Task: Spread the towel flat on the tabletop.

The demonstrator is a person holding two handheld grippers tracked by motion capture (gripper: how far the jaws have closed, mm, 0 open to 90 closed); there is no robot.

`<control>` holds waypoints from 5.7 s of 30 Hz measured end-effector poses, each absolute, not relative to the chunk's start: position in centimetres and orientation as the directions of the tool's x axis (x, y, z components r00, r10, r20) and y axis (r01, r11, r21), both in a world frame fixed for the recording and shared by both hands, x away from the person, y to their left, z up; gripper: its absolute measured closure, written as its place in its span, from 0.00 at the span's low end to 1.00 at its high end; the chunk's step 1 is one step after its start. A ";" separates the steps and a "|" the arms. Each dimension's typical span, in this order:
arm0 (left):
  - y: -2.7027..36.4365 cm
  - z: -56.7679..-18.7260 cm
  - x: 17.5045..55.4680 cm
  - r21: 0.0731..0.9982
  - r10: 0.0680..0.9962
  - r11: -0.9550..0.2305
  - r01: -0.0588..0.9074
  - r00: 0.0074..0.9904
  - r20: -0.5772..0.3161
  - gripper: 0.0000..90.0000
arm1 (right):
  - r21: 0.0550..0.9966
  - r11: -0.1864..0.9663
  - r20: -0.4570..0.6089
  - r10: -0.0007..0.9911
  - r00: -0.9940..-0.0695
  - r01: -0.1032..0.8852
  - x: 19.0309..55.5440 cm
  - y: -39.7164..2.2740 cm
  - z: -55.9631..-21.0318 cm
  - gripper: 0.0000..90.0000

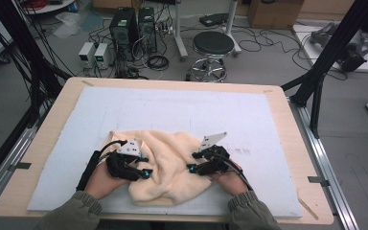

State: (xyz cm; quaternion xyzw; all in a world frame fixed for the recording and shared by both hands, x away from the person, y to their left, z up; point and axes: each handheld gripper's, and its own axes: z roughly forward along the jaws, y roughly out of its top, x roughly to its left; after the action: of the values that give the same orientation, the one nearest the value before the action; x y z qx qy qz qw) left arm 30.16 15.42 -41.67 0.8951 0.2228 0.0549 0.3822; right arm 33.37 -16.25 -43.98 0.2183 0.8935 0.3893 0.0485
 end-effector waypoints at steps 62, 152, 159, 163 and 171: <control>19.6 -41.2 30.6 0.756 0.610 -0.506 0.415 0.792 -0.027 0.45 | 0.706 0.585 0.079 0.497 -0.864 0.400 32.6 -20.1 -43.7 0.63; 18.4 -36.1 31.3 0.834 0.635 -0.420 0.357 0.772 -0.011 0.93 | 0.832 0.463 0.066 0.465 -0.883 0.306 30.8 -22.4 -37.4 0.95; 18.3 -32.4 30.9 0.885 0.633 -0.379 0.271 0.774 0.034 0.93 | 0.870 0.465 -0.119 0.519 -0.846 0.163 30.2 -22.7 -31.5 0.94; 18.8 -34.6 29.1 0.848 0.599 -0.447 0.286 0.799 0.046 0.93 | 0.841 0.508 -0.106 0.492 -0.864 0.186 29.3 -22.1 -32.8 0.94; 20.6 -41.5 24.6 0.771 0.578 -0.500 0.395 0.815 -0.043 0.93 | 0.750 0.599 0.047 0.375 -0.926 0.281 25.9 -19.6 -41.5 0.93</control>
State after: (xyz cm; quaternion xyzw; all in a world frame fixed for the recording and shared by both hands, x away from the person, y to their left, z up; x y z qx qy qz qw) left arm 24.58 20.61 -41.53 0.8589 0.2831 0.1111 0.4121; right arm 25.93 -19.58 -41.52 0.1837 0.8923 0.4083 0.0579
